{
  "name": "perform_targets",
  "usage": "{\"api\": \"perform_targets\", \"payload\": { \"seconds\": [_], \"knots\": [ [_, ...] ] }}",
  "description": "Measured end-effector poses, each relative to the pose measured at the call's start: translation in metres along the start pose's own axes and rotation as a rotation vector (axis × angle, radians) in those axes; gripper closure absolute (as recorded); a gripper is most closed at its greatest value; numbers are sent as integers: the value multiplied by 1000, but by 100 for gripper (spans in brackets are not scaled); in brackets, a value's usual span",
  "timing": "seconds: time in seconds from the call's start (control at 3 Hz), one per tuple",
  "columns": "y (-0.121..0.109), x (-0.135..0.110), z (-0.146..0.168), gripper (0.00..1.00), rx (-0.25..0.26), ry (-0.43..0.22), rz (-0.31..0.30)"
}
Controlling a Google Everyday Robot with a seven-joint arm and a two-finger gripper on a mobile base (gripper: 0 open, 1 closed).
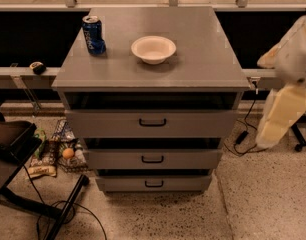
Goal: Open top drawer
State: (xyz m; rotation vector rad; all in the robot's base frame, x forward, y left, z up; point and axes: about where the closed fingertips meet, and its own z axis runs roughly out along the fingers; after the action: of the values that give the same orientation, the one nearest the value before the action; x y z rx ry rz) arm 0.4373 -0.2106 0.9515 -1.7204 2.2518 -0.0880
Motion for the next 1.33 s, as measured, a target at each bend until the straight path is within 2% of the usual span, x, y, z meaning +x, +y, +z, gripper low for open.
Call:
{"api": "perform_targets", "payload": {
  "seconds": [0.33, 0.67, 1.33],
  "knots": [
    [14, 3, 64, 0, -13, 32, 33],
    [19, 6, 128, 0, -16, 61, 26],
    [0, -9, 212, 0, -31, 80, -39]
  ]
}}
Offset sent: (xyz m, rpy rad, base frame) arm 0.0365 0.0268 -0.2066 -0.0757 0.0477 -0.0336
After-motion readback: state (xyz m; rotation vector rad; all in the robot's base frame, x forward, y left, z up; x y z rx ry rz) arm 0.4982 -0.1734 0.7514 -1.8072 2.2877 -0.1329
